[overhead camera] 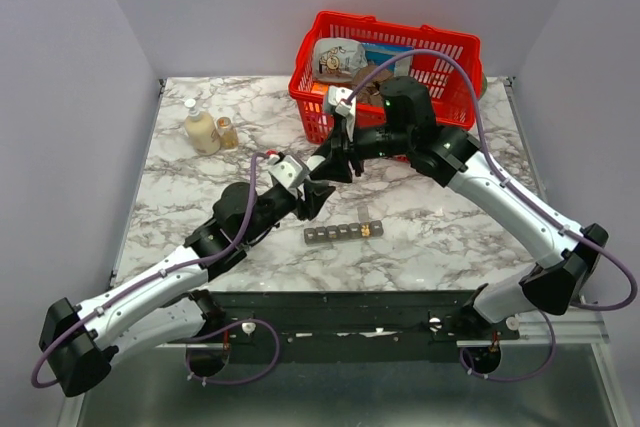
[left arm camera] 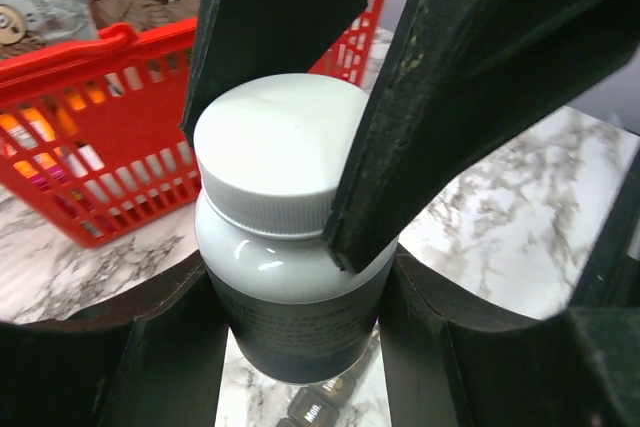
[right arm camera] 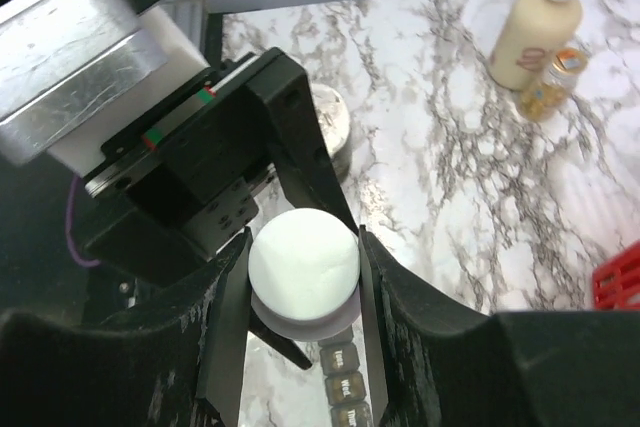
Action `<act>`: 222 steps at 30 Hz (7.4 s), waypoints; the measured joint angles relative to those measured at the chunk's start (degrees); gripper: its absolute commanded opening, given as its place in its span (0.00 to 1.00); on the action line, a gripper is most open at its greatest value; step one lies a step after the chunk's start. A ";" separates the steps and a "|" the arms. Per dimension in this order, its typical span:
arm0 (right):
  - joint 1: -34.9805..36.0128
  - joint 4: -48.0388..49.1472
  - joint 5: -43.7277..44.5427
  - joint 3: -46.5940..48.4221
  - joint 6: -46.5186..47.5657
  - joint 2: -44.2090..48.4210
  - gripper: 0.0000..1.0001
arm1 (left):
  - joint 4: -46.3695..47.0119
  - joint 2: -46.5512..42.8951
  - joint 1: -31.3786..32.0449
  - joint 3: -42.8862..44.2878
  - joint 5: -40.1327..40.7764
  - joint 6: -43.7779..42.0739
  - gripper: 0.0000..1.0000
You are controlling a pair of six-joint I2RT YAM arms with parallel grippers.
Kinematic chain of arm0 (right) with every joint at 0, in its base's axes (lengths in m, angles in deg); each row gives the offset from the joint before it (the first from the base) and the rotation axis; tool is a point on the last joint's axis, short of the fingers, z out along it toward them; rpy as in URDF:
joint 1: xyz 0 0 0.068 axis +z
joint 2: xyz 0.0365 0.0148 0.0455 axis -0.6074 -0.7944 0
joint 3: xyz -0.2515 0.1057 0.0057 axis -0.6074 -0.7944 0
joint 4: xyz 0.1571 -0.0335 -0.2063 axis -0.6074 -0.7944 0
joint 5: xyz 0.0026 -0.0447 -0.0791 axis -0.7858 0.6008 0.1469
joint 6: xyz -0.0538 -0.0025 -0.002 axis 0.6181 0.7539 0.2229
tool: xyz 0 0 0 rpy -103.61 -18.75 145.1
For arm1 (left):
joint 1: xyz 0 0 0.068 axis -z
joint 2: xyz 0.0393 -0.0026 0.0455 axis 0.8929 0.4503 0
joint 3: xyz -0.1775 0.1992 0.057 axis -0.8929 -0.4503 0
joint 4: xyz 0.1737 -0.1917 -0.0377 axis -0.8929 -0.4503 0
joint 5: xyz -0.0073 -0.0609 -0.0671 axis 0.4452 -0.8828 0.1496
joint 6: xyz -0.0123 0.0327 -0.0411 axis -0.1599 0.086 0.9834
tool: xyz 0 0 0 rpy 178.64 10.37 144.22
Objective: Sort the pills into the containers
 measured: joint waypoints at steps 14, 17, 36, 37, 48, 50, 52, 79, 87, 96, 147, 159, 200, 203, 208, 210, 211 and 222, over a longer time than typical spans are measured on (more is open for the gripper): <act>-5.11 -10.97 -11.50 7.04 8.26 -0.59 1.00 | 0.70 -0.55 -3.80 -0.02 -18.36 0.87 0.00; -5.75 -18.93 -16.39 9.97 17.40 0.59 1.00 | -1.38 -1.66 -4.20 -0.02 -25.81 1.36 0.00; -0.11 -29.94 -20.11 7.06 30.01 -0.48 0.66 | -5.38 0.87 -4.42 2.51 -37.66 2.80 0.00; -0.04 -29.68 -19.98 7.06 29.81 -0.66 0.63 | -5.46 0.87 -4.42 2.51 -37.64 2.82 0.00; 0.24 -25.90 -17.73 6.38 25.68 -1.53 0.27 | -7.72 0.52 -4.42 2.51 -37.11 2.38 0.03; 0.24 -25.07 -17.64 6.05 25.00 -1.53 0.27 | -8.07 0.26 -4.52 2.49 -36.74 2.38 0.10; 0.24 -24.17 -17.53 5.68 24.22 -1.53 0.27 | -8.70 -0.15 -4.70 2.47 -36.41 2.43 0.10; 1.81 -19.76 -10.93 3.87 20.48 -2.58 0.81 | -11.23 -2.36 -5.99 2.27 -30.67 3.37 0.00; 1.95 -23.32 -11.37 7.52 20.61 -2.58 0.95 | -11.47 -2.23 -6.03 3.74 -32.89 2.25 0.00; 1.97 -26.29 -12.98 10.84 22.51 -2.58 0.91 | -13.84 -0.31 -6.03 4.52 -38.14 1.49 0.00; -3.34 -1.27 -1.49 2.75 -12.24 -2.29 1.00 | -4.87 -0.39 -1.66 1.88 -5.90 -5.27 0.00; -5.42 -12.15 -21.24 4.09 9.77 3.58 1.00 | -10.34 -4.17 -4.81 1.14 -25.62 -2.73 0.00; 0.48 -13.81 -18.14 -6.12 24.63 3.48 0.31 | -9.81 -0.76 -5.79 2.40 -39.50 6.14 0.76; 0.31 -13.22 -16.61 -7.37 23.47 3.78 0.31 | -11.04 -1.81 -6.40 2.40 -37.99 5.88 0.90; -2.69 -12.76 -14.78 -10.64 21.68 4.42 0.31 | -14.51 -5.27 -7.06 2.43 -36.44 3.54 0.99; -4.15 -12.07 -13.70 -12.50 21.18 5.46 0.31 | -18.01 -6.97 -7.13 2.47 -35.56 1.22 0.99; -5.01 -11.56 -13.29 -13.62 21.11 6.16 0.31 | -20.26 -7.78 -7.13 2.60 -34.82 -0.13 0.99; -24.98 -3.80 1.84 -38.64 19.19 21.49 0.32 | -32.92 -15.10 -7.13 2.40 -17.46 -14.32 0.99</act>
